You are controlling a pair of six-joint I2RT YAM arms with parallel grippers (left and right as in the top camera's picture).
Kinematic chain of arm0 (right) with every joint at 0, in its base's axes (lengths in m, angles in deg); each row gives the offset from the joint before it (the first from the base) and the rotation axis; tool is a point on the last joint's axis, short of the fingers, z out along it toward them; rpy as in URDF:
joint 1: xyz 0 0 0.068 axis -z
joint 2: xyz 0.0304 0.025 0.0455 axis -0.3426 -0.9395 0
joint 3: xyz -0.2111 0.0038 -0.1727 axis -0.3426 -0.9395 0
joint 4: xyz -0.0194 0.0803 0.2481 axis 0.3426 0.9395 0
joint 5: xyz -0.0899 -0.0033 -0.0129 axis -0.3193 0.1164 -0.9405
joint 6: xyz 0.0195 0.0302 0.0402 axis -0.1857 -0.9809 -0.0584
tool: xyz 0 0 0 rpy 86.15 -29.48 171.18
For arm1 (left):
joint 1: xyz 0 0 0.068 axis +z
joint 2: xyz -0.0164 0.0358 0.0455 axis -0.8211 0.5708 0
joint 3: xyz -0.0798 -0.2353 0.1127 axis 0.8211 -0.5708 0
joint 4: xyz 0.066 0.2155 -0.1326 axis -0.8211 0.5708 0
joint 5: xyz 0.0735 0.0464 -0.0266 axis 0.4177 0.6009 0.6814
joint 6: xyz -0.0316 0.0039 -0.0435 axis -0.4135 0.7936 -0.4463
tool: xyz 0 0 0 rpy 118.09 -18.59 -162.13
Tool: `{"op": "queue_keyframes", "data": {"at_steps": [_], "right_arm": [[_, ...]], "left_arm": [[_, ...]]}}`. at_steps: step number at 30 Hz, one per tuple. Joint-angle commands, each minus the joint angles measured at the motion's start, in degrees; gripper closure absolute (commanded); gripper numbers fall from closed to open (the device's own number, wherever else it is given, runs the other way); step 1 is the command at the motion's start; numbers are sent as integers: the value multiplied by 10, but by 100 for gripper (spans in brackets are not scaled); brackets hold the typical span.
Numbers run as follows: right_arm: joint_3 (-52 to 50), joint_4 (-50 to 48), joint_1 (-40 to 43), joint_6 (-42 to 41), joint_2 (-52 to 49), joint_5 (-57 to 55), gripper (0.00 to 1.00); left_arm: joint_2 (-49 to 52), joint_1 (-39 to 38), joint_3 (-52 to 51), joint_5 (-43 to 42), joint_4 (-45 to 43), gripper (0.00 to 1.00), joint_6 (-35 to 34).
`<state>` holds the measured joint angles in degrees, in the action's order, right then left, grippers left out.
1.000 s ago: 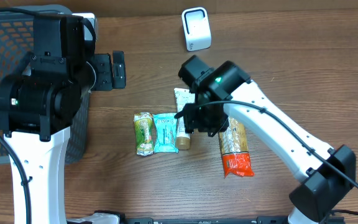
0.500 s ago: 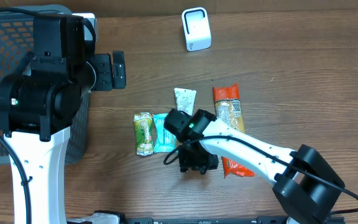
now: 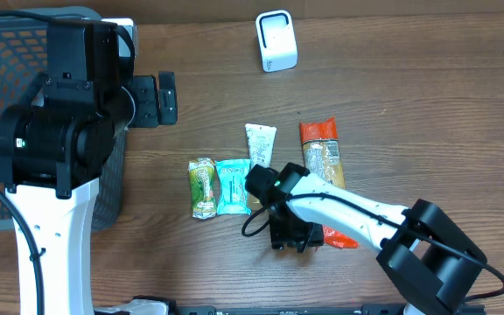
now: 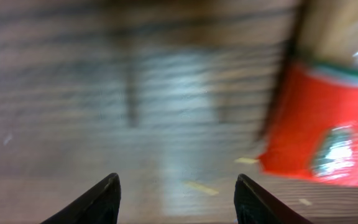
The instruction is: Scan the item barcode
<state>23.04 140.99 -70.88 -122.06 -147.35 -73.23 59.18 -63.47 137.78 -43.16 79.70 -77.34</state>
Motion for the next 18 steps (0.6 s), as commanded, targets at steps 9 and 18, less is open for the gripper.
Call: {"op": "queue_keyframes", "data": {"at_steps": [9,18], "right_arm": [[-75,-67,274,-2,3,-101,41],[44,-59,465,94,4,-22,42]], "left_arm": [[3,-4,2,1,-1,0,5],[3,-4,2,1,0,0,5]]}}
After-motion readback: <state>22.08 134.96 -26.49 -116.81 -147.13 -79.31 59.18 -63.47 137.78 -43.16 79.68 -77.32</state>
